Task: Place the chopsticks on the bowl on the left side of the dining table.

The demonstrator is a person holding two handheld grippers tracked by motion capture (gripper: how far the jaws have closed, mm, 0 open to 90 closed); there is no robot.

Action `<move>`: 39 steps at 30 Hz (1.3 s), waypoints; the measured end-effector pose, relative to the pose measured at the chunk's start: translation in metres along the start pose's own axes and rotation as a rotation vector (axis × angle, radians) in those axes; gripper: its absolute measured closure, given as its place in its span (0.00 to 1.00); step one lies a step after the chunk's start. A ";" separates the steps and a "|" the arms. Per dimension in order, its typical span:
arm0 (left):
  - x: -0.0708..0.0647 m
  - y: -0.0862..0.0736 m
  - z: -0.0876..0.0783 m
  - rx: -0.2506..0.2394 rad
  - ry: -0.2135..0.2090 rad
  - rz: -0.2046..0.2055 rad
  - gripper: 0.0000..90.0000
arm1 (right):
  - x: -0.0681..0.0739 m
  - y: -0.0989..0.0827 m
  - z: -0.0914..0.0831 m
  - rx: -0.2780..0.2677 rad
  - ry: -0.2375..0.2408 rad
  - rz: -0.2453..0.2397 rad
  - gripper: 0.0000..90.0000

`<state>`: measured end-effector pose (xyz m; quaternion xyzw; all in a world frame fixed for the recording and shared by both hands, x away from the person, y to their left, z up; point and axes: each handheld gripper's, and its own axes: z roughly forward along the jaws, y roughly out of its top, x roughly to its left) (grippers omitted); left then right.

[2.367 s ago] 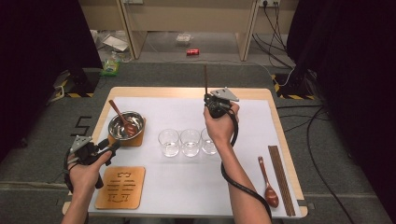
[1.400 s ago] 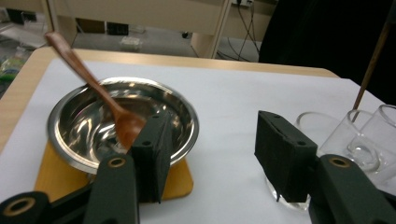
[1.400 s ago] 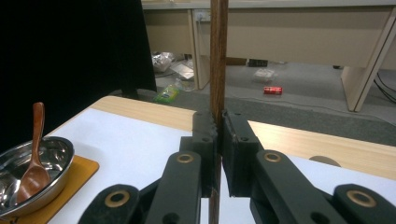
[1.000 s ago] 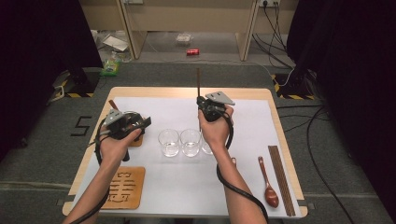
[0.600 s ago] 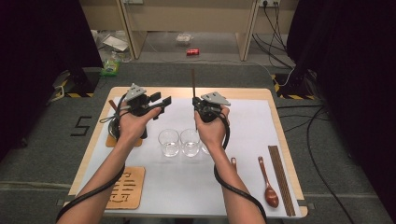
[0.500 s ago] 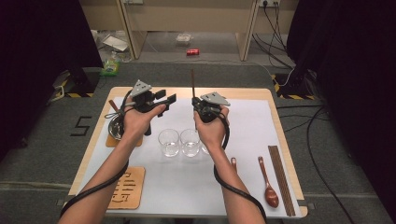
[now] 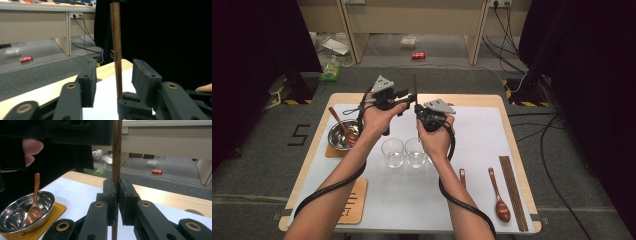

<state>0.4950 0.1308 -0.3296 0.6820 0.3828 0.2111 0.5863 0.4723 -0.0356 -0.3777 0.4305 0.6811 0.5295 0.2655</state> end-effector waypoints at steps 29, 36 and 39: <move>0.014 0.006 -0.016 -0.069 0.076 0.016 0.93 | -0.012 0.003 -0.030 0.005 0.020 -0.031 0.74; 0.024 0.007 -0.032 -0.086 0.106 0.015 0.93 | -0.031 -0.007 -0.040 0.040 -0.006 -0.015 0.74; 0.029 0.006 -0.037 -0.091 0.117 0.014 0.93 | -0.039 -0.012 -0.045 0.049 -0.022 -0.005 0.73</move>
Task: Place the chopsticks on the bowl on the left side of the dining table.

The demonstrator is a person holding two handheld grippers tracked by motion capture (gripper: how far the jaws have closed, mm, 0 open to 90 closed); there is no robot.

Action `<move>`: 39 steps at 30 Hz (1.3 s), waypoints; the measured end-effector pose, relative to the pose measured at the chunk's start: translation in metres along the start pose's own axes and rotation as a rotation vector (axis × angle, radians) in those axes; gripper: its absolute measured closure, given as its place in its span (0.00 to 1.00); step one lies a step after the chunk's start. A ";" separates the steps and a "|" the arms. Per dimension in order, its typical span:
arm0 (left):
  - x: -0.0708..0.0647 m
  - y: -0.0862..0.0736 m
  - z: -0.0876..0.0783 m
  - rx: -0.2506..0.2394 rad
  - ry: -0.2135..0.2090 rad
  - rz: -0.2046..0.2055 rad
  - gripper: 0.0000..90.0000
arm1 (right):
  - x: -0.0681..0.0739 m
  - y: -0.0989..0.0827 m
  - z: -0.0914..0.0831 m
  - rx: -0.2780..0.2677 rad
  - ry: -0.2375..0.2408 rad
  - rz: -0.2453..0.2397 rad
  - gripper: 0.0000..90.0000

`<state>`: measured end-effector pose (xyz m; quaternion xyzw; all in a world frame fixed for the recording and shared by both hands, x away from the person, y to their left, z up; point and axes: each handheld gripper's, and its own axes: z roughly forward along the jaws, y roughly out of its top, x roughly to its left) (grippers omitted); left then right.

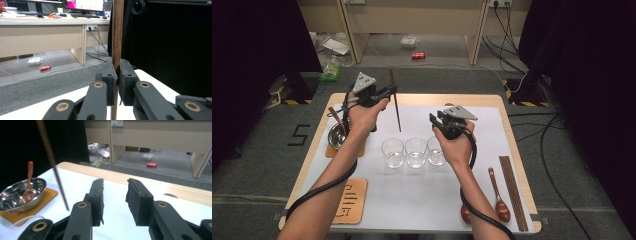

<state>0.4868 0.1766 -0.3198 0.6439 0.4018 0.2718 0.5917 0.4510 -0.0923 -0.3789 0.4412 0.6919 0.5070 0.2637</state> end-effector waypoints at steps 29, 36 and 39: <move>0.033 -0.001 -0.052 -0.028 0.075 -0.006 0.93 | -0.069 -0.065 -0.053 0.067 -0.116 0.060 0.69; 0.033 0.000 -0.057 -0.024 0.082 -0.005 0.93 | -0.078 -0.076 -0.065 0.062 -0.134 0.077 0.69; 0.034 -0.001 -0.060 -0.022 0.087 -0.006 0.93 | -0.080 -0.080 -0.070 0.054 -0.139 0.083 0.69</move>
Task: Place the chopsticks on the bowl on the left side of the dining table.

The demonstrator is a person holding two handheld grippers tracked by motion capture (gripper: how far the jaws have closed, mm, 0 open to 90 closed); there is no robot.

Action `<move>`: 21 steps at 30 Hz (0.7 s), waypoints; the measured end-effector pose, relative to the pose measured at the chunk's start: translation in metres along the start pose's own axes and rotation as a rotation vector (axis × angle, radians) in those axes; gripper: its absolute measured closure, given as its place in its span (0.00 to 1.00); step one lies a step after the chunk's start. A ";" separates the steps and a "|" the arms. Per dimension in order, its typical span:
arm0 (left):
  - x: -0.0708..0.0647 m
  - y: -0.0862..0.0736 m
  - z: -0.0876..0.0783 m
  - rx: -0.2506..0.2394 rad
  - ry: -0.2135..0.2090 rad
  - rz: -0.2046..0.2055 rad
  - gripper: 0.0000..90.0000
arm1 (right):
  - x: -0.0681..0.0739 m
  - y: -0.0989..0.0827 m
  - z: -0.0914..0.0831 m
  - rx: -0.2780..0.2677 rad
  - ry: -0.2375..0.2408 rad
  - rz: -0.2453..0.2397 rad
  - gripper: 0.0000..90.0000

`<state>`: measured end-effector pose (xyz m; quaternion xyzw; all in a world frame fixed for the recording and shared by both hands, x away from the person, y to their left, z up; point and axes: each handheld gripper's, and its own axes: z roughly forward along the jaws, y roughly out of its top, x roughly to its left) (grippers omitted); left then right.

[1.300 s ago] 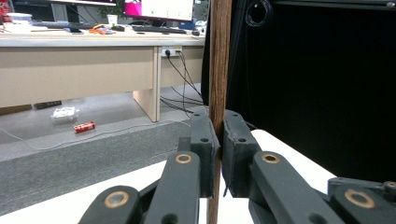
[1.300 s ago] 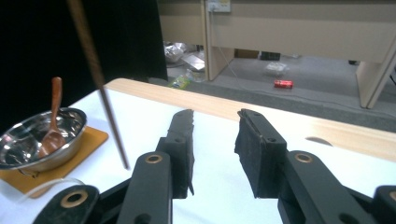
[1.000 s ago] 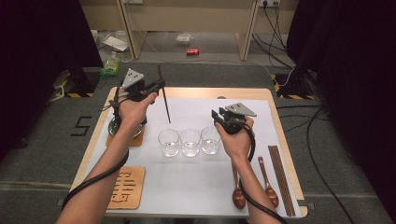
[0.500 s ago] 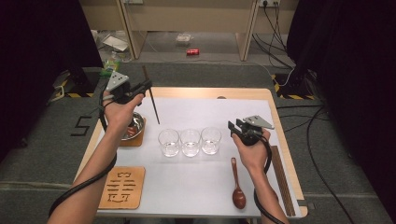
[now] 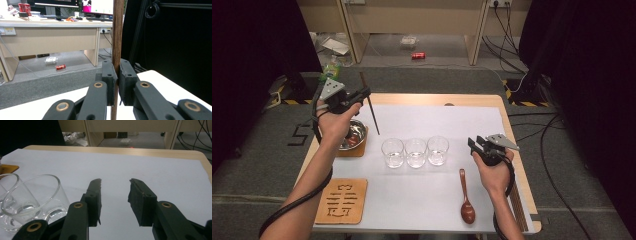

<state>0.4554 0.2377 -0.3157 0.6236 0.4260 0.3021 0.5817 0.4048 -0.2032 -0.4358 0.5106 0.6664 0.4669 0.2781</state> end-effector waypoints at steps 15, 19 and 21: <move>0.009 -0.007 -0.020 0.017 0.025 -0.005 0.93 | -0.009 -0.018 -0.020 -0.022 -0.010 0.026 0.68; 0.012 -0.008 -0.026 0.016 0.039 -0.019 0.93 | -0.009 -0.019 -0.023 -0.018 -0.012 0.026 0.67; 0.013 -0.009 -0.029 0.017 0.042 -0.022 0.93 | -0.009 -0.020 -0.024 -0.021 -0.012 0.029 0.67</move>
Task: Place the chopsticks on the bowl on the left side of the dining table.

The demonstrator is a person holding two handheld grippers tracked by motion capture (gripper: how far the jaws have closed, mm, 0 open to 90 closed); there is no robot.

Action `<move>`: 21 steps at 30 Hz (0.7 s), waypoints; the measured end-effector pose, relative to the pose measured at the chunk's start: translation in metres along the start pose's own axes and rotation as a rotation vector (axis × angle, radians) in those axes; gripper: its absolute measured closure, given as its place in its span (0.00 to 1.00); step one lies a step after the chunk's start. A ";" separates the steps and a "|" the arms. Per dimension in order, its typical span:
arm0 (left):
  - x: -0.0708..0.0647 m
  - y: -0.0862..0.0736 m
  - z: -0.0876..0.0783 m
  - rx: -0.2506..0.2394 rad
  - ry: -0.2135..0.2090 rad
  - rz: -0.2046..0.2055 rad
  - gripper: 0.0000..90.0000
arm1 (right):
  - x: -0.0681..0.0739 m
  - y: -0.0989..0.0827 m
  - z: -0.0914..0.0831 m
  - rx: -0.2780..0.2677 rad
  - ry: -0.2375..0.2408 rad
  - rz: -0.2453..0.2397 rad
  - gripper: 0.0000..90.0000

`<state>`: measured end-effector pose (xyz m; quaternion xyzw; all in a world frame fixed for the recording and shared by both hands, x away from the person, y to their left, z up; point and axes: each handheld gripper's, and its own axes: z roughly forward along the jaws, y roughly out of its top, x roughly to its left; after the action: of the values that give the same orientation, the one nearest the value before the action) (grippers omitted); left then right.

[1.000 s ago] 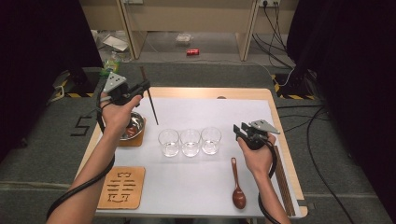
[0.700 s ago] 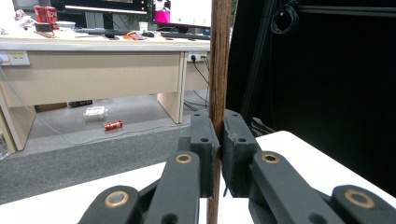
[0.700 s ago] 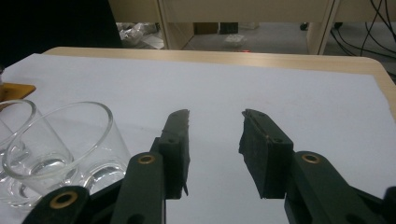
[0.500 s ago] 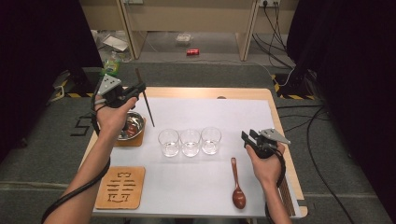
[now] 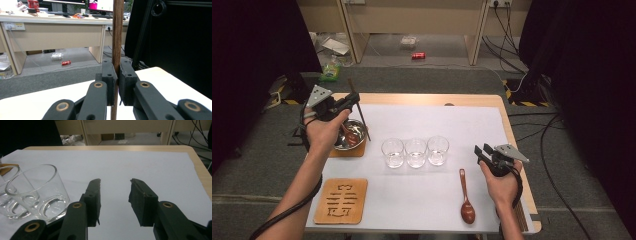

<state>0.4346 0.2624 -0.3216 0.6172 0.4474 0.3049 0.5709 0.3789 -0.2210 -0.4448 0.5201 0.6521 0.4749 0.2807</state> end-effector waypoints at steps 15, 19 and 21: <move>0.011 -0.007 -0.024 0.010 0.035 -0.015 0.93 | 0.001 -0.003 -0.005 -0.004 0.002 0.009 0.67; 0.014 -0.009 -0.029 0.009 0.042 -0.018 0.93 | 0.002 -0.003 -0.005 -0.003 0.005 0.009 0.67; 0.016 -0.010 -0.031 0.009 0.045 -0.024 0.93 | 0.002 -0.003 -0.005 -0.003 0.004 0.009 0.67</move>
<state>0.4112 0.2896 -0.3286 0.6075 0.4688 0.3097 0.5615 0.3724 -0.2210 -0.4451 0.5218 0.6496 0.4780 0.2780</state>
